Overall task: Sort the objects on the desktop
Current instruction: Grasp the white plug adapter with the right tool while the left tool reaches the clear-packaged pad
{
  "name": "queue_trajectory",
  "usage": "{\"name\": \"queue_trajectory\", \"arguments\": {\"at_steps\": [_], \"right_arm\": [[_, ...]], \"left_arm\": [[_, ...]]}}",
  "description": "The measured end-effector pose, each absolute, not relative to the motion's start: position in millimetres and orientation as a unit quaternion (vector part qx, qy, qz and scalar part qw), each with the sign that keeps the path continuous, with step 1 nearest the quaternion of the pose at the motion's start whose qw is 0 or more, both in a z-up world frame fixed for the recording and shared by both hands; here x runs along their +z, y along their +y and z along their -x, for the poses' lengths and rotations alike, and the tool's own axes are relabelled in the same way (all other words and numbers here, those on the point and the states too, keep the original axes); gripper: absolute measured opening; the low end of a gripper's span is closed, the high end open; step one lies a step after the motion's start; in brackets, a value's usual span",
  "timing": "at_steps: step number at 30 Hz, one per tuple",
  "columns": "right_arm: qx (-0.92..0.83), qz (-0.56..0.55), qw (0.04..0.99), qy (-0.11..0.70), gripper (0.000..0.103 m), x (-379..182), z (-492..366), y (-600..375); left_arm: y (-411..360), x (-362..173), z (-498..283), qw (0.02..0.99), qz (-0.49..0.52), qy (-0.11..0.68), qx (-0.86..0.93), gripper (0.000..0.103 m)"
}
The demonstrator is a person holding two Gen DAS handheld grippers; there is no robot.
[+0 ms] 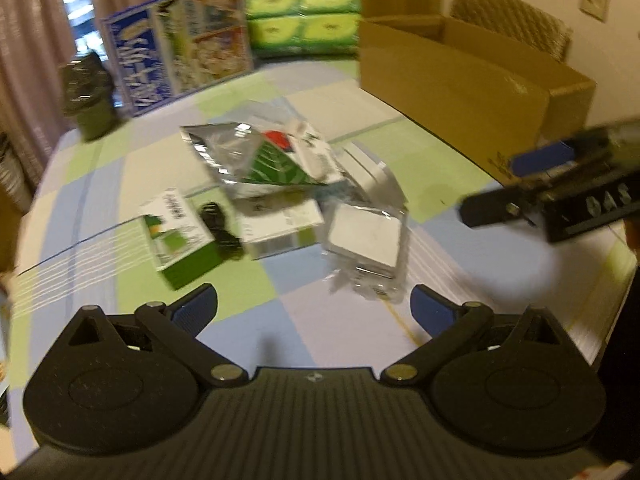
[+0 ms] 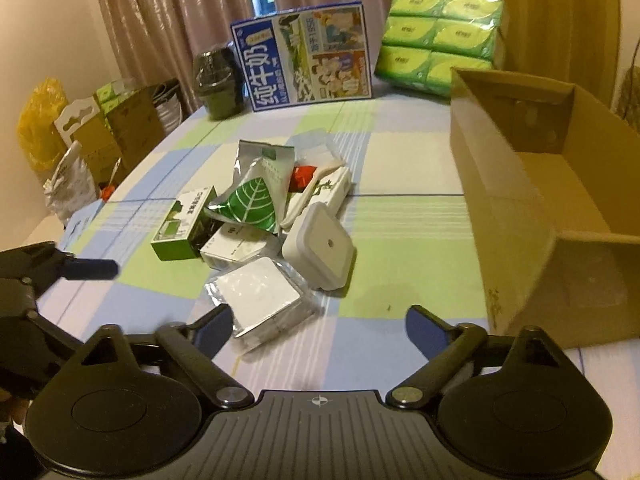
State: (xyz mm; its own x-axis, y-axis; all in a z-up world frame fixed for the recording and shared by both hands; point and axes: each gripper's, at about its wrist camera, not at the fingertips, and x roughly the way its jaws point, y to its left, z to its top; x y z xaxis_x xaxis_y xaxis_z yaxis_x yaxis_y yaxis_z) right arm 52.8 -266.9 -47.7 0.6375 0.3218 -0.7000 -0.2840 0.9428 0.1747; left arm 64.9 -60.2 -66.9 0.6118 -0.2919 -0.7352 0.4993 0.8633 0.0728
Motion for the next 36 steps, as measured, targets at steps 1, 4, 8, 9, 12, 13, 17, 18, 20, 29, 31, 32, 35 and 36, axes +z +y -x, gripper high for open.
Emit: {"name": "queue_trajectory", "arguments": {"at_steps": [1, 4, 8, 9, 12, 13, 17, 18, 20, 29, 31, 32, 35, 36], "right_arm": [[0.172, -0.024, 0.903, 0.393, 0.085, -50, -57, -266], [0.181, -0.019, 0.900, 0.395, 0.080, -56, -69, -264], [0.179, -0.015, 0.900, 0.397, 0.080, -63, -82, -262], [0.180, -0.016, 0.899, 0.399, 0.080, -64, -85, -262], [0.180, -0.015, 0.898, 0.402, 0.080, -68, -91, -261], [0.180, -0.016, 0.896, 0.404, 0.080, -69, -92, -262], [0.178, -0.016, 0.896, 0.407, 0.080, -73, -98, -262], [0.177, -0.018, 0.896, 0.407, 0.080, -73, -99, -262], [0.176, -0.019, 0.896, 0.407, 0.080, -74, -101, -263], [0.189, -0.016, 0.894, 0.407, 0.080, -78, -113, -259], [0.193, -0.020, 0.893, 0.406, 0.080, -78, -117, -258], [0.194, -0.025, 0.893, 0.405, 0.080, -78, -119, -258], [0.194, -0.037, 0.892, 0.406, 0.080, -80, -127, -259], [0.192, -0.038, 0.892, 0.407, 0.081, -80, -130, -258]], "left_arm": [[-62, -71, -68, 0.885, -0.136, 0.381, -0.232, 0.095], [-68, -84, -78, 0.876, -0.134, 0.383, -0.262, 0.089], [-77, -97, -88, 0.868, -0.131, 0.386, -0.285, 0.083], [-79, -100, -91, 0.868, -0.131, 0.384, -0.286, 0.081], [-85, -106, -98, 0.866, -0.129, 0.386, -0.291, 0.073], [-86, -107, -99, 0.865, -0.128, 0.387, -0.292, 0.071], [-93, -112, -104, 0.865, -0.127, 0.384, -0.297, 0.056], [-94, -112, -104, 0.866, -0.127, 0.382, -0.298, 0.053], [-94, -111, -105, 0.867, -0.122, 0.380, -0.299, 0.048], [-81, -108, -110, 0.872, -0.110, 0.384, -0.284, 0.035], [-78, -107, -110, 0.872, -0.105, 0.386, -0.283, 0.035], [-78, -107, -109, 0.872, -0.102, 0.387, -0.283, 0.034], [-75, -107, -107, 0.874, -0.100, 0.386, -0.279, 0.034], [-74, -107, -106, 0.874, -0.099, 0.387, -0.277, 0.034]]}}
